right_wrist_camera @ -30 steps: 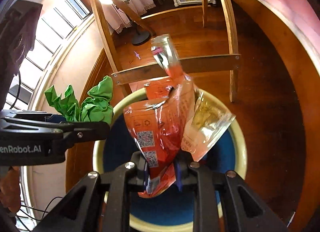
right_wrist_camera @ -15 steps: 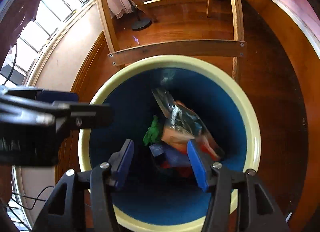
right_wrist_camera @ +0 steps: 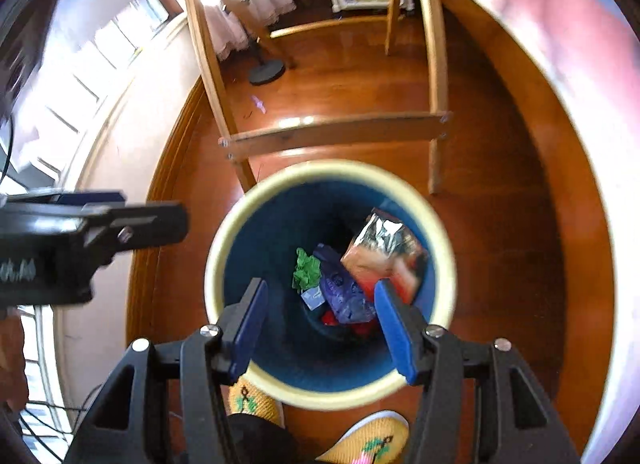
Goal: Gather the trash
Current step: 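Raise both tools back toward the table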
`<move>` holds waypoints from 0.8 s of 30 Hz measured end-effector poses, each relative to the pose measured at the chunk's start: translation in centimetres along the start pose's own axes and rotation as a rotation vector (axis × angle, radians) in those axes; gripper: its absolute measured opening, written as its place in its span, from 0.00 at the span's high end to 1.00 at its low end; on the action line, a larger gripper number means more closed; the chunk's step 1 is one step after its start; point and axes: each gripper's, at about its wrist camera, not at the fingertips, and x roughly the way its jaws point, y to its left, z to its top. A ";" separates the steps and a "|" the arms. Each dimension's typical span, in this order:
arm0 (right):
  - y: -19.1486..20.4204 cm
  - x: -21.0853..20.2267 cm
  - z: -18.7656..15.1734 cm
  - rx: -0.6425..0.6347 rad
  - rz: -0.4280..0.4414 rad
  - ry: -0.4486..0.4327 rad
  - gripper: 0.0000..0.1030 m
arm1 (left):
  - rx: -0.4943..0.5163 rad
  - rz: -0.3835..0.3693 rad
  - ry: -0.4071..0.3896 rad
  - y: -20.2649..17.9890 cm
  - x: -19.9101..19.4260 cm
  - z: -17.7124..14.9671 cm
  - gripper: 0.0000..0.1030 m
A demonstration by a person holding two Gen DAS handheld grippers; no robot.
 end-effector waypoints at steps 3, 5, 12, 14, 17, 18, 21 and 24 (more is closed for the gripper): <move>0.5 -5.1 1.9 0.030 -0.018 -0.024 0.45 | -0.002 -0.007 -0.024 -0.1 -5.6 0.2 0.18; 1.0 -9.2 3.4 0.050 -0.032 -0.037 0.45 | -0.002 -0.016 -0.040 -0.2 -9.8 0.3 0.16; 3.0 -23.3 7.6 0.086 -0.059 -0.110 0.45 | 0.021 -0.046 -0.137 -1.1 -24.1 1.6 0.11; 3.6 -27.1 8.8 0.095 -0.070 -0.139 0.45 | 0.021 -0.053 -0.177 -1.0 -28.1 2.3 0.10; 4.5 -31.8 10.5 0.104 -0.063 -0.190 0.45 | 0.015 -0.076 -0.229 -0.5 -32.8 3.2 0.09; 4.8 -33.2 11.1 0.102 -0.065 -0.210 0.45 | 0.015 -0.081 -0.246 -0.3 -34.1 3.5 0.08; 5.9 -36.8 12.2 0.090 -0.078 -0.273 0.45 | 0.024 -0.080 -0.305 0.2 -38.0 4.6 0.07; 6.7 -39.4 13.9 0.079 -0.093 -0.337 0.44 | 0.043 -0.072 -0.357 0.5 -40.7 5.8 0.06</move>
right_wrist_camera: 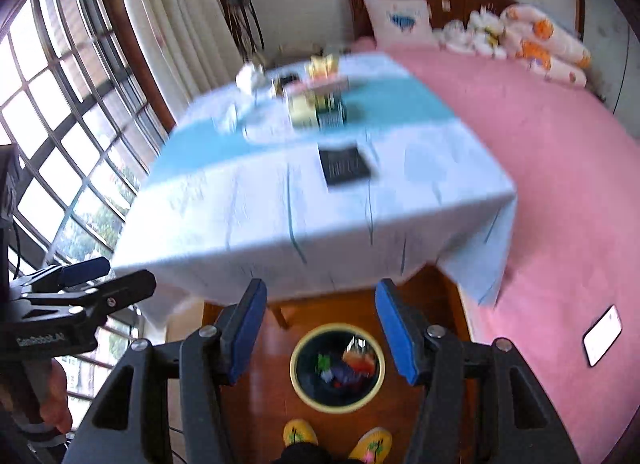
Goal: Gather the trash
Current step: 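Raise both tools back toward the table, then grasp the black TALOPN card with the right tool while the left tool grasps the green pistachio box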
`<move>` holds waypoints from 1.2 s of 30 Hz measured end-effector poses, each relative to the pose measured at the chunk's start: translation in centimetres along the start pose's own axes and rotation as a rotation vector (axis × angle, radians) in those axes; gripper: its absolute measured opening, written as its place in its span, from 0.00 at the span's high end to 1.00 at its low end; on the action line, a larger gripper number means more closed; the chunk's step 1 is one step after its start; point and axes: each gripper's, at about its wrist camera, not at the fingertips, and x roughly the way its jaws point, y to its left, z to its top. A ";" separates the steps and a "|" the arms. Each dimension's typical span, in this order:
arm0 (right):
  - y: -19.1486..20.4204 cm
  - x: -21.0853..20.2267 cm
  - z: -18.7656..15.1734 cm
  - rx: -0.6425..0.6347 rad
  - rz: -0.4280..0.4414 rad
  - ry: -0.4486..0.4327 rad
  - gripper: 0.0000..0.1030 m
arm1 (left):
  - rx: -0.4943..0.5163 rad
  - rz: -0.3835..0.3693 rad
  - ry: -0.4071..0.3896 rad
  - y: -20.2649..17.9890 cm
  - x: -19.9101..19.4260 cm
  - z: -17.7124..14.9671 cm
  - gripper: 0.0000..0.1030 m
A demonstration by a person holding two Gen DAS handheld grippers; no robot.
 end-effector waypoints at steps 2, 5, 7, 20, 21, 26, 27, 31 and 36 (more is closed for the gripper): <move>0.5 -1.0 1.3 -0.013 -0.011 -0.041 0.44 | 0.011 0.007 -0.040 0.3 -1.2 1.2 0.06; 1.7 -1.9 2.9 -0.043 -0.028 -0.097 0.44 | 0.014 0.011 -0.078 0.7 -2.3 2.7 0.06; 2.2 -2.1 4.0 -0.057 -0.041 -0.122 0.44 | 0.012 0.005 -0.095 1.0 -2.5 3.8 0.06; 0.9 3.6 9.1 -0.095 -0.066 -0.053 0.35 | 0.046 -0.023 -0.132 -0.2 1.5 11.4 0.06; 0.4 5.0 9.5 -0.098 -0.061 -0.032 0.35 | 0.050 -0.012 -0.131 -0.4 2.3 11.8 0.06; -1.6 12.8 10.8 -0.117 -0.019 0.095 0.35 | 0.047 0.087 -0.080 -1.1 8.0 12.7 0.06; -2.0 14.3 11.1 -0.119 -0.011 0.126 0.34 | 0.028 0.098 -0.051 -1.1 9.3 12.8 0.06; -2.9 19.1 11.3 -0.130 0.016 0.216 0.34 | -0.040 0.094 0.046 -1.2 13.7 13.2 0.07; -2.6 22.5 11.4 -0.183 0.031 0.226 0.24 | -0.105 0.116 0.080 -0.7 16.6 13.9 0.07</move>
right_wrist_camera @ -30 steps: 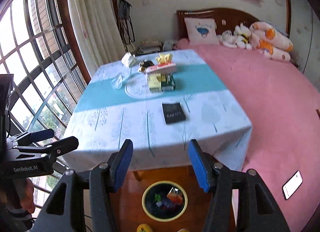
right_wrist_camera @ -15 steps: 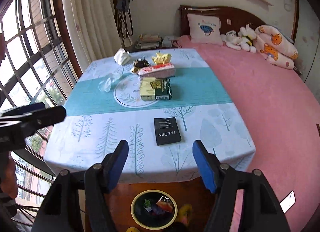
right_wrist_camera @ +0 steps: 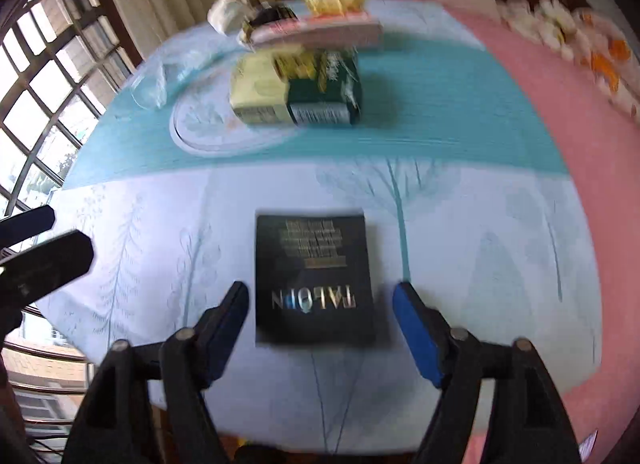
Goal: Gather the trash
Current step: 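Grasp the black TALOPN card with the right tool while the left tool grasps the green pistachio box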
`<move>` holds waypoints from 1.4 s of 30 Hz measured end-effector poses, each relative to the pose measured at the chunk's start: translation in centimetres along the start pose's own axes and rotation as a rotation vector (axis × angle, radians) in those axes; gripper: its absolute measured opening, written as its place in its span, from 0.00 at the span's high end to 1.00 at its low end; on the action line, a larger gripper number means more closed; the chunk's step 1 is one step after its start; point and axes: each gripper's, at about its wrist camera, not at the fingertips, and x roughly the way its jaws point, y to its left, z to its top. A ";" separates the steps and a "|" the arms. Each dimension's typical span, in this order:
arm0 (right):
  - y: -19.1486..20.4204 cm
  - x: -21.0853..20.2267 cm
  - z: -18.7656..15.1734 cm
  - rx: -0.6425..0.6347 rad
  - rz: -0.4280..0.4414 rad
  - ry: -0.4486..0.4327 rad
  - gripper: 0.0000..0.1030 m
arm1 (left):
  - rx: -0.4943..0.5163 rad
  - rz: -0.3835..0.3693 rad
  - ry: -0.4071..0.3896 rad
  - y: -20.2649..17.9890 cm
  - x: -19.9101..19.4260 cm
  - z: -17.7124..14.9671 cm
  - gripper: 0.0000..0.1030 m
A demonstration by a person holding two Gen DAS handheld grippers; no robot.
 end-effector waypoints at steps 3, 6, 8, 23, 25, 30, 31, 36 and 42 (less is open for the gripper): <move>0.9 0.7 0.2 -0.083 -0.037 -0.003 0.23 | -0.040 -0.006 0.024 0.5 0.8 0.8 0.07; 1.2 0.8 -0.1 -0.142 -0.049 -0.011 0.25 | -0.068 -0.021 0.028 0.7 1.3 1.9 0.07; 0.9 0.6 -0.2 -0.154 -0.043 -0.014 0.32 | -0.076 -0.033 0.020 0.6 1.6 2.8 0.07; -6.6 0.9 5.9 -0.063 -0.004 -0.002 0.42 | -0.111 -0.179 0.001 -1.5 6.2 11.9 0.07; -7.9 1.0 7.3 -0.037 -0.001 -0.015 0.42 | -0.115 -0.193 0.018 -1.8 7.5 12.8 0.10; -9.2 2.0 9.4 -0.027 0.026 -0.016 0.42 | -0.139 -0.249 0.072 -1.9 10.4 14.2 0.32; -9.2 2.2 9.6 -0.034 0.032 -0.014 0.42 | -0.144 -0.257 0.079 -2.0 10.8 14.3 0.32; -8.8 3.4 10.6 -0.057 0.069 0.000 0.42 | -0.140 -0.304 0.100 -2.7 12.0 15.0 0.46; -8.8 4.0 11.2 -0.089 0.083 0.002 0.43 | -0.105 -0.302 0.079 -4.3 11.6 15.3 0.50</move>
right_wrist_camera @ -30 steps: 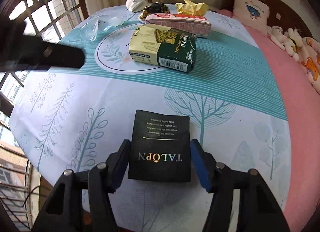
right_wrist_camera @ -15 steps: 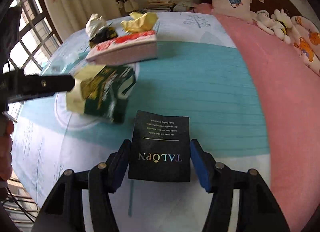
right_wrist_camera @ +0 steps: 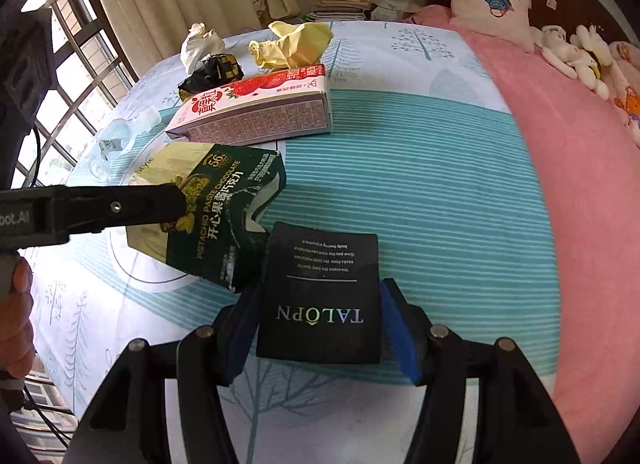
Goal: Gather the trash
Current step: 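Grasp the black TALOPN card with the right tool while the left tool grasps the green pistachio box, then lift the pistachio box with the left tool while the right tool holds the card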
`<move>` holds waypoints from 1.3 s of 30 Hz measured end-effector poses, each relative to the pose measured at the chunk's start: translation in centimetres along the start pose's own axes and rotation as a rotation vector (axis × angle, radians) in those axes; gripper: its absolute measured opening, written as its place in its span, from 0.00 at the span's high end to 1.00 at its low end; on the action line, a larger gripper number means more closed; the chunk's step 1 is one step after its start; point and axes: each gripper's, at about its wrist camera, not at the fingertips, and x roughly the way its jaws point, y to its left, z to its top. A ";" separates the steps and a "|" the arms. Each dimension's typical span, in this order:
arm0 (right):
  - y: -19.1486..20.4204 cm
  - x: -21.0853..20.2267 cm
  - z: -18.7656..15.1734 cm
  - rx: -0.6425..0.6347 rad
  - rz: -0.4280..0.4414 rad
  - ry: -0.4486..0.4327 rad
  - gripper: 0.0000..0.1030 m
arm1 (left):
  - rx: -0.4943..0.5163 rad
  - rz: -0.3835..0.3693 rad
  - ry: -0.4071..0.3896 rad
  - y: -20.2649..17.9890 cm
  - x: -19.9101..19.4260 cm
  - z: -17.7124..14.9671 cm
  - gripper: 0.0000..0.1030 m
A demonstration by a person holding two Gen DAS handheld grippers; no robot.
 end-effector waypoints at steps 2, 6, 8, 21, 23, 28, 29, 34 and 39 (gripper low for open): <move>-0.2 0.0 0.1 -0.009 0.002 0.000 0.43 | -0.007 -0.021 -0.011 -0.3 -0.3 0.2 0.51; -0.7 -0.1 0.0 -0.014 0.002 -0.001 0.43 | -0.008 -0.052 -0.031 -1.3 -1.2 0.5 0.56; -1.1 -0.2 -0.1 -0.010 0.000 -0.001 0.43 | -0.001 -0.067 -0.036 -1.8 -1.6 0.5 0.57; -2.5 -1.0 -1.2 0.041 -0.009 0.000 0.43 | -0.007 -0.088 0.005 -3.7 -1.6 -0.8 0.57; -2.6 -1.1 -1.3 0.044 -0.010 -0.001 0.43 | -0.036 -0.121 0.013 -3.2 -1.4 -0.7 0.57; -2.7 -1.2 -1.4 0.034 -0.003 -0.006 0.43 | 0.039 -0.098 0.038 -3.5 -0.5 -0.6 0.57; -2.7 -1.2 -1.5 0.030 -0.004 -0.007 0.43 | 0.079 -0.075 0.042 -3.8 -0.5 -0.8 0.57; -2.6 -1.2 -1.7 0.003 -0.015 -0.009 0.43 | 0.318 0.077 0.065 -6.6 0.6 -2.2 0.58; -2.9 -1.4 -1.8 0.009 -0.024 -0.007 0.43 | 0.333 0.084 0.048 -7.0 0.0 -2.4 0.71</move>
